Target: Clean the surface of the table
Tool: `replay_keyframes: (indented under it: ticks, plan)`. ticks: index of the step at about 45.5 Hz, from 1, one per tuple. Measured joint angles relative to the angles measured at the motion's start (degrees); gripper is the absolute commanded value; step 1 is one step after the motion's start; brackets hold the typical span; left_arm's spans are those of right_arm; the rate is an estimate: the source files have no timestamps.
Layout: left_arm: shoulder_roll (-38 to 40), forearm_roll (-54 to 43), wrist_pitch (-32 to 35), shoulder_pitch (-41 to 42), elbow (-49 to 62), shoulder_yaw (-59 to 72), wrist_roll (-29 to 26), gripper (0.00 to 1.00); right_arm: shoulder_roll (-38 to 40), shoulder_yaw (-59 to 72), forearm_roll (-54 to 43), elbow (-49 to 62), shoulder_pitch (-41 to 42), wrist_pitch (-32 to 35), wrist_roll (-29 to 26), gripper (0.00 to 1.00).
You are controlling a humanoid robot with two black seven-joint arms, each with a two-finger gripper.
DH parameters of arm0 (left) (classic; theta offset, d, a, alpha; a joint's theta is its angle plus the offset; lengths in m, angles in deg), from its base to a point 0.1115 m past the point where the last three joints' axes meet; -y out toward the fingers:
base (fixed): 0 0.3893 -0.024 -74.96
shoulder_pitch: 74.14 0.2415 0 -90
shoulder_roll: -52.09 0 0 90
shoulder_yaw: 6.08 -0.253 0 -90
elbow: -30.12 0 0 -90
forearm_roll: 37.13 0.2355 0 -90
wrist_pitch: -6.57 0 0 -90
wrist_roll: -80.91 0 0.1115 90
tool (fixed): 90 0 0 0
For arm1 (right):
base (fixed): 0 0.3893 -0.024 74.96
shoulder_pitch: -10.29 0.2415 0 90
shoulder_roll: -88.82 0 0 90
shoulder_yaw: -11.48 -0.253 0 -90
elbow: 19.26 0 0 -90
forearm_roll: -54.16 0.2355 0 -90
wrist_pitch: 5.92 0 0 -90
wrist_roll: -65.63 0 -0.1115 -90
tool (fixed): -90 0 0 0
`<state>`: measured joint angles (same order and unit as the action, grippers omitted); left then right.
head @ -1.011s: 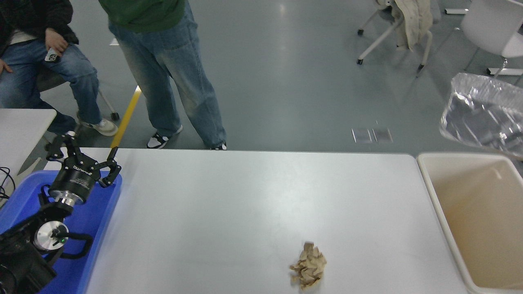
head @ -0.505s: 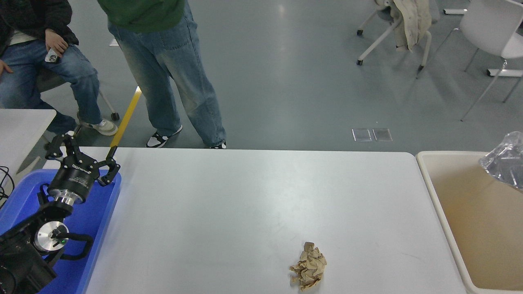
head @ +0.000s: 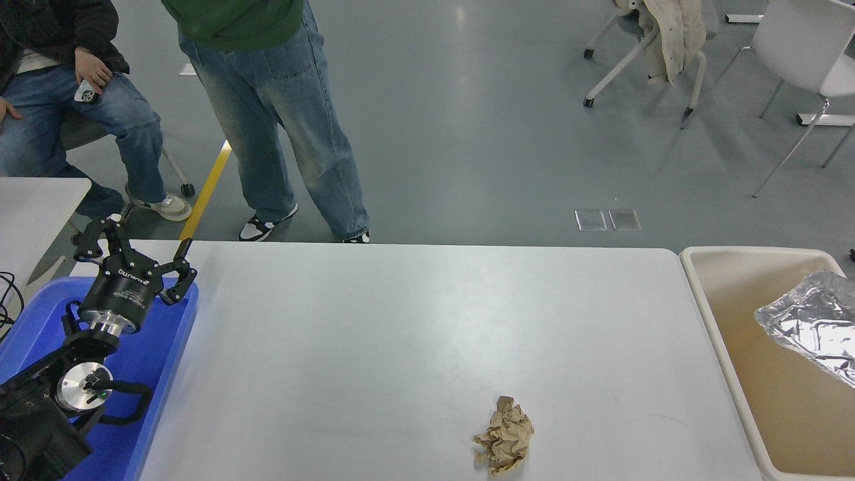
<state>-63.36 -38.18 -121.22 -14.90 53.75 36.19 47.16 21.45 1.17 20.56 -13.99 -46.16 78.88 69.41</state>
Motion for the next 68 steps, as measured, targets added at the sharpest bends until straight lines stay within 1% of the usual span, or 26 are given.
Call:
replay_keyframes:
  ticks: [7, 8, 9, 10, 11, 14, 36, 54, 62, 68]
  plan:
    - [-0.01, 0.0, 0.0, 0.0, 0.0, 0.0, 0.0, 1.0, -1.63, 0.0, 0.52, 0.52, -0.83, -2.37, -0.24, 0.0]
    - [-0.01, 0.0, 0.0, 0.0, 0.0, 0.0, 0.0, 1.0, -1.83, 0.01, 0.59, 0.55, -0.93, -2.66, -0.26, 0.03]
    - [-0.01, 0.0, 0.0, 0.0, 0.0, 0.0, 0.0, 1.0, -1.95, 0.01, 0.62, 0.6, -0.99, -2.84, -0.27, 0.22]
    - [-0.01, 0.0, 0.0, 0.0, 0.0, 0.0, 0.0, 1.0, -2.05, 0.01, 0.66, 0.65, -1.06, -2.99, -0.29, 0.42]
    - [-0.01, 0.0, 0.0, 0.0, 0.0, 0.0, 0.0, 1.0, -2.19, 0.01, 0.72, 0.7, -1.15, -3.19, -0.31, 0.58]
    - [-0.01, 0.0, 0.0, 0.0, 0.0, 0.0, 0.0, 1.0, -2.44, 0.01, 0.81, 0.78, -1.31, -3.54, -0.35, 1.0]
    - [-0.02, 0.0, -0.03, 0.0, 0.0, 0.0, 0.0, 1.0, -2.78, -0.01, 3.02, 1.02, -1.82, -3.77, -0.45, 1.0]
    - [-0.02, 0.0, 0.0, 0.0, 0.01, 0.0, 0.0, 1.0, -1.25, -0.07, 7.08, 0.99, -1.12, 0.07, -0.37, 1.0]
    - [-0.02, 0.0, 0.0, 0.0, 0.01, 0.0, 0.0, 1.0, -1.01, -0.36, 10.49, 0.97, -0.3, 2.19, -0.37, 1.0]
    - [-0.02, 0.0, 0.0, 0.0, 0.01, 0.0, 0.0, 1.0, -0.59, -0.76, 16.51, 1.14, 0.28, 4.55, -0.41, 1.0]
